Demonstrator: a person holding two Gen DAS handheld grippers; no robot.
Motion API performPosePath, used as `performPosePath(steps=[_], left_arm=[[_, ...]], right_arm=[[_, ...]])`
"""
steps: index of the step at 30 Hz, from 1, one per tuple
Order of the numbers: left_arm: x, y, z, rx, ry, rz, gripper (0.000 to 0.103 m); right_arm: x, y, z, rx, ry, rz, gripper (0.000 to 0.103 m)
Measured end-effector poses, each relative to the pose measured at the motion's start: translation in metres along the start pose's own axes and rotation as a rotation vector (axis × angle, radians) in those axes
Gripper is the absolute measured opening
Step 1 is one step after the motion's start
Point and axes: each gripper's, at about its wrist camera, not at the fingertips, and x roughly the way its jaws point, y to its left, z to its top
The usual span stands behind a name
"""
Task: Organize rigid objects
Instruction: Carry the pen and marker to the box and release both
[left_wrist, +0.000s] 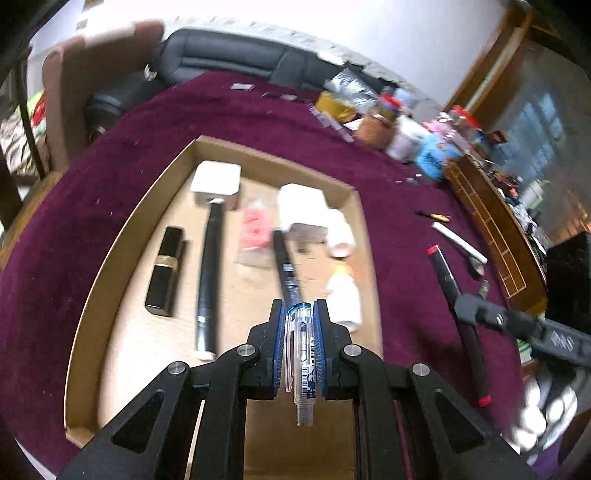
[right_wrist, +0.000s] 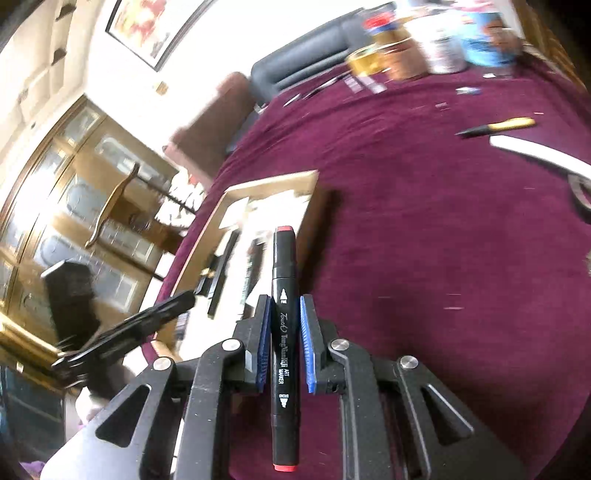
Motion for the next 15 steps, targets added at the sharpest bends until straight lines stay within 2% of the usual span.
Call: performPosePath(steps=[5, 7, 9, 13, 15], left_arm=[[0.036, 0.019, 0.011, -0.029, 0.073, 0.042, 0.012], [0.046, 0.023, 0.011, -0.045, 0.091, 0.067, 0.011], [0.047, 0.028, 0.011, -0.069, 0.084, 0.055, 0.013], [0.036, 0.036, 0.008, -0.107, 0.073, -0.008, 0.033], [0.02, 0.04, 0.004, -0.115, 0.043, -0.036, 0.036]], right_arm=[[0.044, 0.029, 0.001, -0.015, 0.056, 0.004, 0.013], [0.059, 0.036, 0.001, -0.003, 0.071, -0.007, 0.013], [0.072, 0.04, 0.002, 0.006, 0.083, -0.025, 0.013], [0.09, 0.04, 0.003, 0.029, 0.099, -0.048, 0.013], [0.093, 0.04, 0.004, 0.034, 0.103, -0.057, 0.013]])
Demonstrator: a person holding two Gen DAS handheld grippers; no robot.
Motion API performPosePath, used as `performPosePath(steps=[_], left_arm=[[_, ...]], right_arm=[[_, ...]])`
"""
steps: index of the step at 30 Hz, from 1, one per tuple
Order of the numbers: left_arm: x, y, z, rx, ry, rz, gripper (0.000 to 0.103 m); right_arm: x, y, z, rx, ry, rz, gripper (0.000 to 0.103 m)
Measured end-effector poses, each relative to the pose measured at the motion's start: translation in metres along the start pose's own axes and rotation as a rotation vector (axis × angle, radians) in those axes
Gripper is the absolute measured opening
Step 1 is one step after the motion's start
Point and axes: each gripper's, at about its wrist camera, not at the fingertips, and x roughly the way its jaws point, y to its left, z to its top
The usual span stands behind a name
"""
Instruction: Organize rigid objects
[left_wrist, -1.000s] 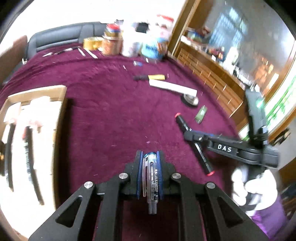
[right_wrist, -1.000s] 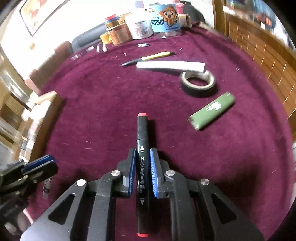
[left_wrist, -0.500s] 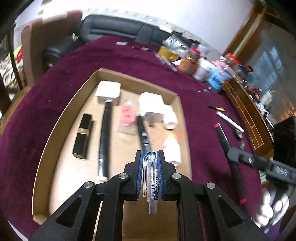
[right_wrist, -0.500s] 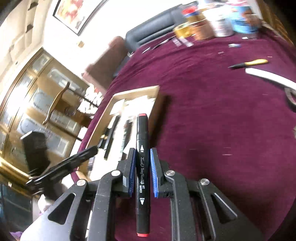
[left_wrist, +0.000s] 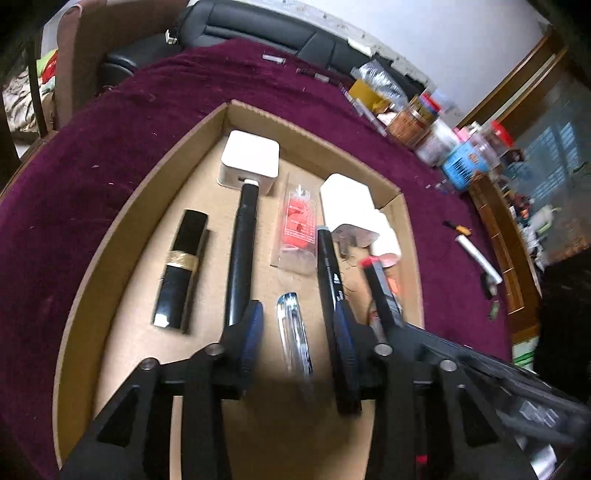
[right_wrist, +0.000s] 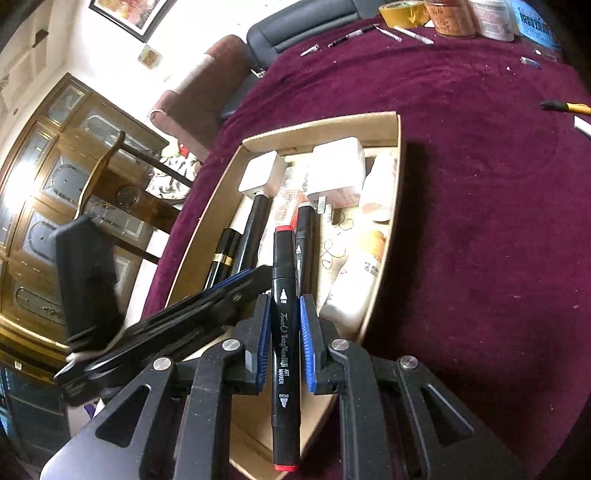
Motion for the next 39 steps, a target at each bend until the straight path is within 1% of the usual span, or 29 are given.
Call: performPosePath(steps=[3, 5, 9, 12, 18, 20, 23, 26, 28, 30, 32, 33, 34, 36, 37, 39], left_arm=[[-0.023, 0.012, -0.004, -0.021, -0.054, -0.019, 0.04], [-0.04, 0.022, -0.008, -0.043, -0.099, -0.025, 0.046], [-0.061, 0.043, -0.014, -0.091, -0.147, -0.034, 0.047], [-0.065, 0.053, -0.014, -0.118, -0.155, -0.041, 0.049], [-0.066, 0.067, -0.016, -0.149, -0.158, -0.033, 0.05], [-0.066, 0.071, -0.017, -0.157, -0.154, -0.029, 0.057], [-0.066, 0.073, -0.019, -0.173, -0.15, -0.036, 0.057], [-0.071, 0.072, -0.021, -0.159, -0.165, -0.039, 0.059], [-0.073, 0.066, -0.023, -0.144, -0.175, -0.052, 0.059], [-0.075, 0.058, -0.024, -0.125, -0.176, -0.064, 0.059], [-0.078, 0.041, -0.026, -0.082, -0.188, -0.082, 0.059], [-0.079, 0.033, -0.027, -0.056, -0.192, -0.083, 0.06], [-0.081, 0.022, -0.029, -0.024, -0.197, -0.082, 0.06], [-0.08, 0.001, -0.032, 0.041, -0.199, -0.075, 0.062], [-0.079, -0.009, -0.033, 0.068, -0.194, -0.072, 0.062], [-0.075, -0.025, -0.035, 0.105, -0.179, -0.07, 0.062]], right_arm=[[0.007, 0.004, 0.002, 0.002, 0.005, 0.003, 0.013], [0.012, 0.009, 0.002, 0.001, 0.015, 0.015, 0.013], [0.025, 0.021, 0.0, -0.007, 0.03, 0.033, 0.013], [0.037, 0.026, 0.001, 0.014, 0.038, 0.044, 0.013], [0.053, 0.022, 0.002, 0.059, 0.051, 0.008, 0.016], [0.052, 0.024, 0.002, 0.045, 0.044, -0.004, 0.016], [0.04, 0.026, 0.002, 0.011, 0.011, -0.007, 0.016], [0.009, 0.019, -0.001, -0.035, -0.066, -0.02, 0.016], [-0.024, 0.001, -0.006, -0.051, -0.136, -0.042, 0.017], [-0.048, -0.017, -0.009, -0.049, -0.191, -0.077, 0.017], [-0.079, -0.046, -0.01, -0.031, -0.254, -0.149, 0.018], [-0.093, -0.064, -0.009, -0.01, -0.28, -0.195, 0.02], [-0.112, -0.091, -0.008, 0.035, -0.313, -0.259, 0.023], [-0.133, -0.12, -0.004, 0.091, -0.354, -0.322, 0.023], [-0.147, -0.139, 0.0, 0.109, -0.375, -0.371, 0.023], [-0.165, -0.16, 0.016, 0.097, -0.392, -0.464, 0.023]])
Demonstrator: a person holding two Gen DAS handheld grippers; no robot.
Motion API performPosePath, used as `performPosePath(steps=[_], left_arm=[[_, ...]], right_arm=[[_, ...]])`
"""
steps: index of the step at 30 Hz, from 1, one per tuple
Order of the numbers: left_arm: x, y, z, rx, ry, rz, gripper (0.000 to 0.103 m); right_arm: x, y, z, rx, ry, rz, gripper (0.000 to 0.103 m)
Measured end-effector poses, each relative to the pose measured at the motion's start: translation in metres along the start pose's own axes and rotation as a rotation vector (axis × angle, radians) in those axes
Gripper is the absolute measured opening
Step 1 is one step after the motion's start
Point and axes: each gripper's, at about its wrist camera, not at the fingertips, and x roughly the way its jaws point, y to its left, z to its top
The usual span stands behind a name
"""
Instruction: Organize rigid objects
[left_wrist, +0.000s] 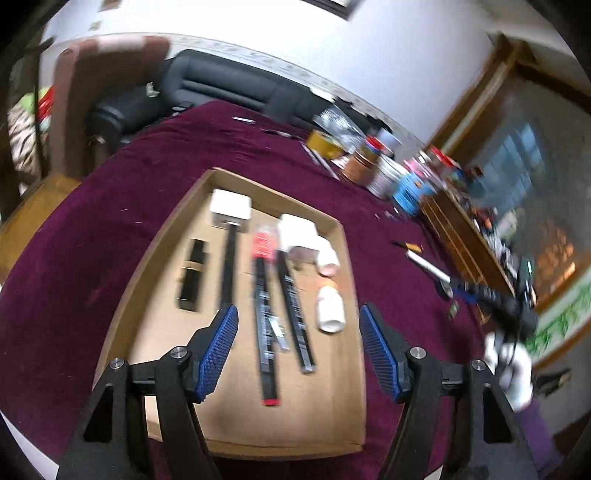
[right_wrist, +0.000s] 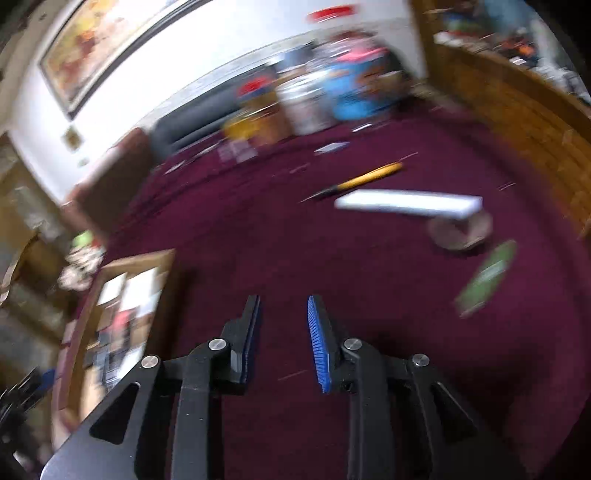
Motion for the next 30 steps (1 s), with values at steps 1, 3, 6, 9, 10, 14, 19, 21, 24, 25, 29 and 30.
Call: performPosePath(steps=[1, 3, 6, 9, 10, 14, 19, 21, 24, 25, 29, 30], left_arm=[[0.003, -0.008, -0.001, 0.011, 0.009, -0.001, 0.062], [0.009, -0.024, -0.003, 0.031, 0.028, -0.001, 0.062], [0.012, -0.04, -0.006, 0.055, 0.046, 0.004, 0.062], [0.012, -0.053, -0.009, 0.083, 0.057, 0.024, 0.062], [0.013, -0.057, -0.01, 0.092, 0.062, 0.035, 0.062], [0.017, -0.068, -0.012, 0.115, 0.08, 0.057, 0.062], [0.027, -0.074, -0.013, 0.126, 0.101, 0.052, 0.062], [0.032, -0.076, -0.014, 0.122, 0.112, 0.053, 0.062], [0.037, -0.082, -0.018, 0.145, 0.122, 0.081, 0.062], [0.038, -0.086, -0.019, 0.162, 0.121, 0.097, 0.062], [0.044, -0.105, -0.027, 0.254, 0.11, 0.171, 0.062], [0.045, -0.108, -0.029, 0.271, 0.11, 0.183, 0.062]], right_arm=[[0.003, -0.009, 0.014, -0.039, -0.005, -0.043, 0.024], [0.017, -0.016, 0.037, -0.145, 0.025, -0.118, 0.036], [0.046, -0.003, 0.059, -0.301, 0.058, -0.206, 0.044], [0.075, -0.002, 0.066, -0.387, 0.15, -0.192, 0.044], [0.088, 0.002, 0.066, -0.427, 0.181, -0.201, 0.044], [0.122, 0.008, 0.055, -0.557, 0.223, -0.313, 0.043], [0.11, -0.006, 0.052, -0.4, 0.273, -0.174, 0.012], [0.1, -0.005, 0.043, -0.332, 0.306, -0.083, 0.011], [0.083, 0.008, 0.018, -0.277, 0.367, 0.042, 0.011], [0.076, 0.017, 0.005, -0.282, 0.392, 0.085, 0.012], [0.055, 0.046, -0.04, -0.293, 0.453, 0.233, 0.012], [0.048, 0.052, -0.049, -0.293, 0.445, 0.25, 0.012]])
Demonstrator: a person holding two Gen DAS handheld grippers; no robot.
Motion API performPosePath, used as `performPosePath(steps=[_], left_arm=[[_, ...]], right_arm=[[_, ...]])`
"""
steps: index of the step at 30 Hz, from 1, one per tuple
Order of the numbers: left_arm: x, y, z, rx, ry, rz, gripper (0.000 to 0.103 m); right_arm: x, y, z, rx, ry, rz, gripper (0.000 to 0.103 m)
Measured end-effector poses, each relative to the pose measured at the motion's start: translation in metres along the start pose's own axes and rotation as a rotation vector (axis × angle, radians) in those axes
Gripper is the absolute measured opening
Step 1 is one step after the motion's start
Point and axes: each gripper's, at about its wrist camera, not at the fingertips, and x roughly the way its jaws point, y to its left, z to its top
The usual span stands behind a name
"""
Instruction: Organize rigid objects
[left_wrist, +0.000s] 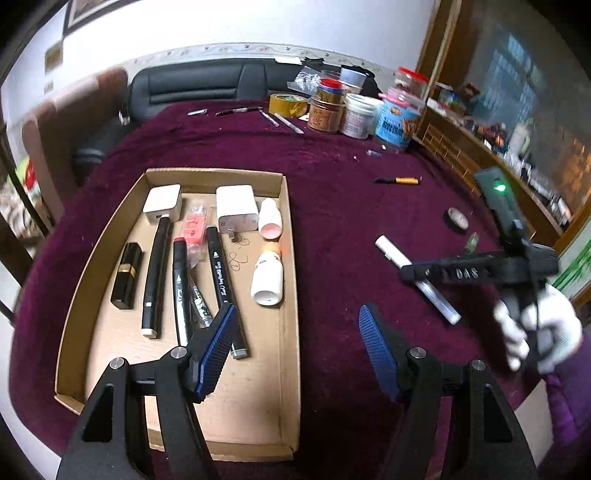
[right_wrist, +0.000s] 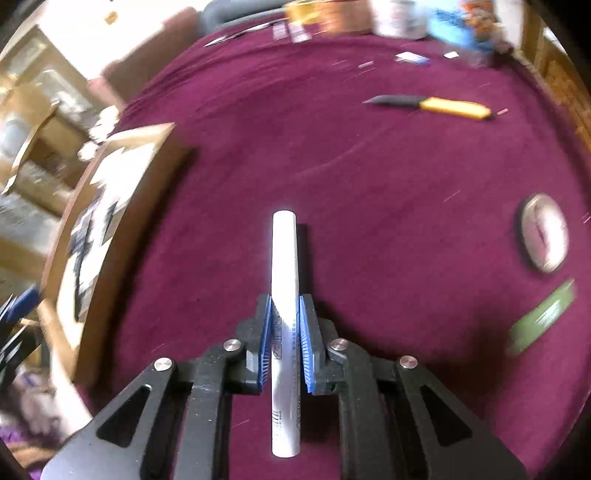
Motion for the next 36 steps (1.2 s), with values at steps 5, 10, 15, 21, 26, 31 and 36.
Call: performPosePath(steps=[5, 10, 15, 21, 26, 31, 36], left_arm=[[0.003, -0.022, -0.009, 0.081, 0.006, 0.063, 0.062], [0.001, -0.042, -0.011, 0.141, -0.011, 0.11, 0.062], [0.004, -0.06, -0.008, 0.181, 0.0, 0.13, 0.062], [0.013, -0.087, -0.009, 0.248, 0.02, 0.164, 0.062], [0.02, -0.104, -0.007, 0.28, 0.029, 0.181, 0.062], [0.032, -0.121, -0.006, 0.312, 0.053, 0.182, 0.062], [0.053, -0.129, -0.002, 0.29, 0.133, 0.112, 0.062]], right_arm=[[-0.051, 0.024, -0.025, -0.053, -0.246, -0.117, 0.012], [-0.128, 0.028, -0.055, -0.065, -0.67, -0.333, 0.078], [-0.122, -0.023, -0.043, 0.065, -0.571, -0.316, 0.097], [-0.109, -0.083, -0.046, 0.234, -0.551, -0.313, 0.093], [-0.104, -0.112, -0.048, 0.298, -0.556, -0.325, 0.093], [-0.105, -0.136, -0.05, 0.34, -0.571, -0.318, 0.093], [-0.104, -0.157, -0.055, 0.367, -0.598, -0.343, 0.093]])
